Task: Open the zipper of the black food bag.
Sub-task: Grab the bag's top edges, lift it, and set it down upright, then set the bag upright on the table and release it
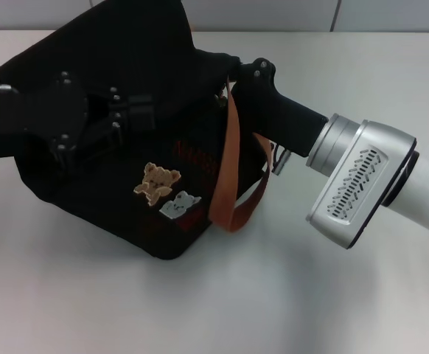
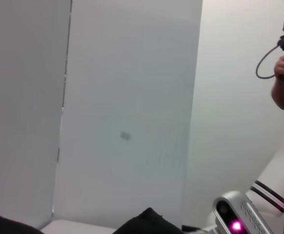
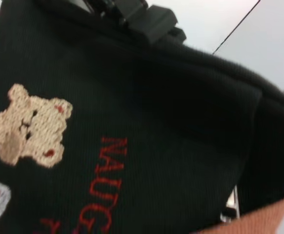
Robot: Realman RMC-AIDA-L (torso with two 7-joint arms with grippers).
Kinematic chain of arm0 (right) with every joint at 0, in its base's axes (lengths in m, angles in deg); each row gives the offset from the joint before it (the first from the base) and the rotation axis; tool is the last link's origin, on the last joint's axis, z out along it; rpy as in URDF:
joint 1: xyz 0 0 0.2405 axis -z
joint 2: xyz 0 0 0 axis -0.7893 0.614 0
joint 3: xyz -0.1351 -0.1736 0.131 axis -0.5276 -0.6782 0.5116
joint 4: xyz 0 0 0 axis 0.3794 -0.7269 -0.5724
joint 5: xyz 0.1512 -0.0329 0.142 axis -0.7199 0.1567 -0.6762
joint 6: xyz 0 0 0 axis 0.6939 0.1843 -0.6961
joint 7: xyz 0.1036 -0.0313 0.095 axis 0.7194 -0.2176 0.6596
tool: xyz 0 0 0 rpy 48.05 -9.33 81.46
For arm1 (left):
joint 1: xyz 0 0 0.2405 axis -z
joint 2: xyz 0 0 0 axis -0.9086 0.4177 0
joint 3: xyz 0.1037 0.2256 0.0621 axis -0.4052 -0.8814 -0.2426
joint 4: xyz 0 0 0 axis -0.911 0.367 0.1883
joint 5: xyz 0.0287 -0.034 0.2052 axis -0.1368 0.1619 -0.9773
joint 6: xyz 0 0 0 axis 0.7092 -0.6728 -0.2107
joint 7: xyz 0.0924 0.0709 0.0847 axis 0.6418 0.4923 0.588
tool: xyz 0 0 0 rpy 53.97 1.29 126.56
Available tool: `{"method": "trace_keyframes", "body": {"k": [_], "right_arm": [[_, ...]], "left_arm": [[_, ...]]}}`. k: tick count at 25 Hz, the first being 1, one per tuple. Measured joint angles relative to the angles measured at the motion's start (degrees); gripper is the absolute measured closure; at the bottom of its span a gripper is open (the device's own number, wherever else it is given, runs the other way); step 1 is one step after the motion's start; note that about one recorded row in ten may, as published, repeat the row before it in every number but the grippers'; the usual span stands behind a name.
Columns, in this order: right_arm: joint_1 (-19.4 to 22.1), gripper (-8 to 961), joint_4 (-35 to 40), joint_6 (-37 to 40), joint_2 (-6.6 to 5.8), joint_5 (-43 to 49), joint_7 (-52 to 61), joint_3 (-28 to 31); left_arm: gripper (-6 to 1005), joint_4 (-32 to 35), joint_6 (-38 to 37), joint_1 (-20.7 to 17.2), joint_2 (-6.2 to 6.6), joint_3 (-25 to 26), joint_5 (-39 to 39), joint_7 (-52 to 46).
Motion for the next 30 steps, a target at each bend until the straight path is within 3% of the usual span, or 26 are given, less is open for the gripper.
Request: {"method": "trace_keyframes", "body": {"k": [22, 30], "right_arm": [[3.6, 940, 1.8, -7.3, 0.0, -0.6, 0.2, 1.0], [5.8, 924, 2.0, -7.3, 0.0, -0.6, 0.2, 3.0]], "left_arm": [[950, -0.5, 0.2, -8.0, 2.53, 0.1, 8.6, 1.8], [950, -0.6, 0.3, -9.7, 2.87, 0.9, 9.4, 2.5]]}}
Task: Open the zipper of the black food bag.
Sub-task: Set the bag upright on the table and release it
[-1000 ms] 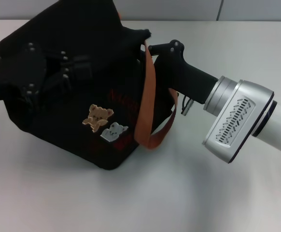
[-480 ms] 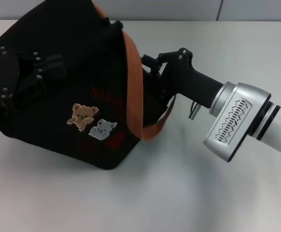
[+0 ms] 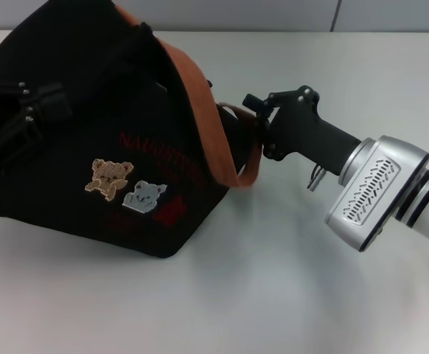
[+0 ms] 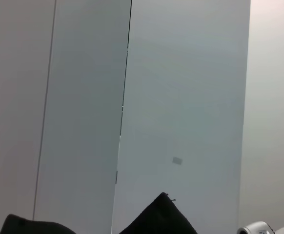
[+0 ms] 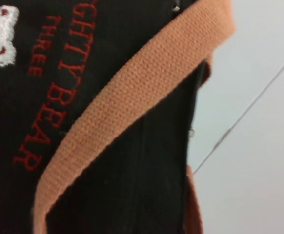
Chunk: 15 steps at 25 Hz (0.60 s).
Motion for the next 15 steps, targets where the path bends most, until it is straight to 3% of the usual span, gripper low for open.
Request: {"method": "trace_keyframes", "body": {"k": [8, 15], "right_arm": [[1.1, 908, -0.5, 2.7, 0.0, 0.0, 0.4, 5.2], [3.9, 893, 0.3, 8.4, -0.32, 0.0, 11.5, 15.1]], "left_arm": [[953, -0.6, 0.1, -0.3, -0.13, -0.1, -0.3, 0.3], [954, -7.7, 4.0, -4.6, 0.72, 1.7, -0.6, 6.9]]}}
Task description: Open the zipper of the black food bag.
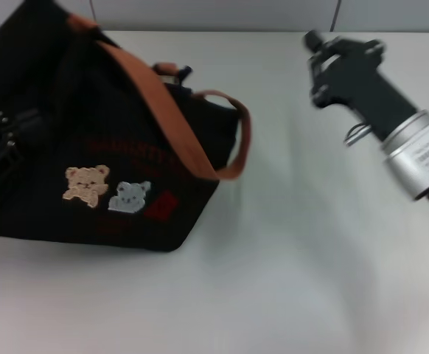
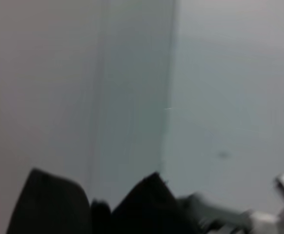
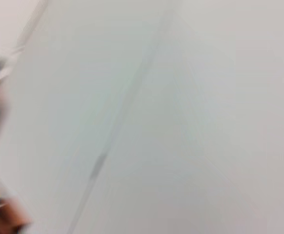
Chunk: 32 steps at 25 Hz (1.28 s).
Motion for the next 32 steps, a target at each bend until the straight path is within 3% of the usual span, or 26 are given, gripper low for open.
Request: {"method": "trace_keyframes", "body": {"k": [3, 6, 10, 12, 15, 20, 24, 28, 31, 32], "right_arm": [[1.0, 887, 1.7, 2.4, -0.12, 0.0, 7.8, 2.9], [1.7, 881, 3.6, 4.4, -0.13, 0.0, 14.6, 3.7], [2.3, 873, 4.2, 5.4, -0.11, -0.1, 17.9, 4.5], [2.8, 869, 3.6, 6.0, -0.06, -0.2, 18.8, 5.8], [3.5, 863, 3.4, 7.3, -0.04, -0.4, 19.8, 6.4], [6.0, 853, 2.0, 9.3, -0.15, -1.5, 23.4, 9.5], [7.1, 845, 7.6, 14.2, -0.41, 1.4, 34.5, 6.9], [7.6, 703, 19.2, 24.1, -1.0, 6.8, 49.5, 0.4], [7.9, 594, 27.3, 33.4, -2.05, 9.1, 58.2, -9.0], [8.1, 557, 30.5, 39.1, -3.4, 9.5, 60.8, -17.8]], "left_arm": [[954, -3.6, 4.9, -2.1, -0.23, 0.4, 0.0, 4.5], [954, -8.0, 11.6, -3.3, -2.04, 0.9, 0.4, 10.2], [955, -13.9, 19.1, -0.9, -5.58, 2.4, 0.7, 18.3], [955, -19.1, 21.5, 2.0, -6.08, 2.6, 1.8, 21.9], [955, -26.4, 23.6, 7.0, -5.94, 2.7, 3.5, 24.3], [930, -27.4, 26.0, 11.0, -5.89, 1.6, 2.4, 16.9], [789, -23.7, 19.3, 8.4, -5.51, 0.7, 2.1, 15.5], [631, -14.7, 6.4, 2.0, -4.62, -2.0, 2.1, 12.3], [567, -10.5, -1.8, -1.0, -2.58, -5.4, 1.5, 12.0], [545, -9.3, -3.4, -2.0, -1.68, -7.1, 1.2, 11.8]]}}
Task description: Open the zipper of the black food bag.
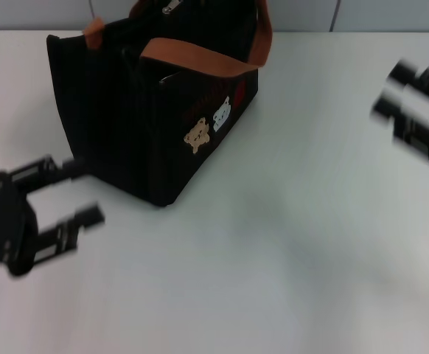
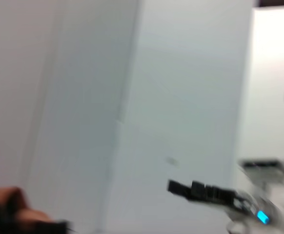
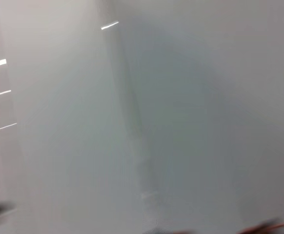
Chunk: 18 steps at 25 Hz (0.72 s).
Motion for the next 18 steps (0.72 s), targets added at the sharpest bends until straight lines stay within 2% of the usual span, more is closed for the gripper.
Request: {"method": "trace_keyframes", "body": {"k": [1, 4, 5, 7, 8, 10, 11, 15, 18], "right_arm": [[0.0, 520, 0.0, 0.0, 0.0, 0.0, 0.0, 0.0], [-0.3, 400, 2.7, 6.8, -1.82, 0.1, 1.3, -15.1], [-0.9, 354, 3.1, 7.6, -2.1, 0.1, 1.5, -19.5], [-1.8, 261, 3.4, 7.9, -2.1, 0.1, 1.8, -24.0], [-2.2, 214, 3.6, 7.5, -1.82, 0.1, 2.0, -25.5], [-3.1, 183, 4.4, 6.1, -0.76, 0.1, 2.9, -28.0], [-3.1, 168, 4.4, 6.1, -0.76, 0.1, 2.9, -28.0], [-3.8, 106, 4.9, 5.0, 0.01, 0.1, 3.4, -29.3], [-3.9, 107, 4.9, 4.9, 0.13, 0.1, 3.4, -29.3]], "left_arm": [[524, 1.2, -1.0, -0.8, 0.76, -2.0, -0.2, -0.2], [460, 2.6, -1.3, -1.6, 1.96, -6.8, -1.1, -0.9], [439, 2.7, -1.3, -1.4, 2.09, -7.9, -1.5, -0.9], [354, 2.7, -1.3, -0.5, 2.16, -9.6, -3.1, -0.9], [312, 2.7, -1.3, -0.2, 2.09, -9.8, -3.5, -0.9], [227, 2.7, -1.2, 0.6, 1.86, -9.8, -4.4, -1.1], [184, 2.7, -1.2, 0.8, 1.74, -9.8, -4.7, -1.2], [164, 2.7, -1.1, 1.5, 1.57, -9.5, -5.1, -1.7], [164, 2.8, -1.1, 1.5, 1.55, -9.4, -5.1, -1.7]]}}
